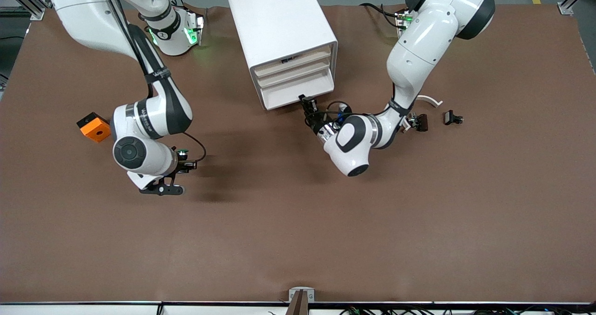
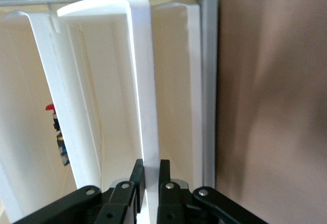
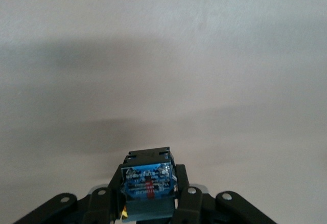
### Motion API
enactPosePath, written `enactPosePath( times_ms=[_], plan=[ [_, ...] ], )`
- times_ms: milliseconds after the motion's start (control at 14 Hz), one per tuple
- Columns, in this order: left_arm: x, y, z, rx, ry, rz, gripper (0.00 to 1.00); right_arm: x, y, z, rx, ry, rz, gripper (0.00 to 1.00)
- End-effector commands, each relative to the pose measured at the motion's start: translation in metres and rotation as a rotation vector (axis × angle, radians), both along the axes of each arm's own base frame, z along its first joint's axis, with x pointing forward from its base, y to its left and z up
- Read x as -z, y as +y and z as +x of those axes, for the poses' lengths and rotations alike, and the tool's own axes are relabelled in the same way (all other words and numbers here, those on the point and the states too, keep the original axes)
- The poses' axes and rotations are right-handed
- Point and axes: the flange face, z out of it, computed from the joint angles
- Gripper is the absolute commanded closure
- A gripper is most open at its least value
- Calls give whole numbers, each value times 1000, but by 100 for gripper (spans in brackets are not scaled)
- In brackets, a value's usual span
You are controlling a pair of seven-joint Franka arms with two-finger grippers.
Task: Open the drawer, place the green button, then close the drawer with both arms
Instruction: 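Pull the drawer open with the left gripper while the right gripper lifts the button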
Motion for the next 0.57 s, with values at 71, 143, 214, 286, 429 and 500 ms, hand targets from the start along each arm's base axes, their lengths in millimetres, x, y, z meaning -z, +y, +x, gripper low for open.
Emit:
enactPosePath(
  times_ms=[71, 143, 214, 286, 429, 500],
  plan=[
    [-7, 15, 52, -97, -121, -79, 99, -39, 56, -28, 103, 28, -73, 71],
    [-5, 22, 60, -127, -141, -100, 98, -49, 75, -37, 132, 32, -95, 71],
    [-7, 26, 67, -152, -154, -117, 98, -56, 94, -45, 157, 36, -118, 70],
    [-9, 32, 74, -166, -163, -125, 96, -64, 116, -56, 191, 39, -147, 70],
    [-11, 35, 77, -169, -175, -136, 73, -75, 161, -79, 259, 27, -193, 70],
    [-15, 35, 79, -167, -186, -145, 11, -79, 184, -92, 298, 12, -204, 70]
  ],
)
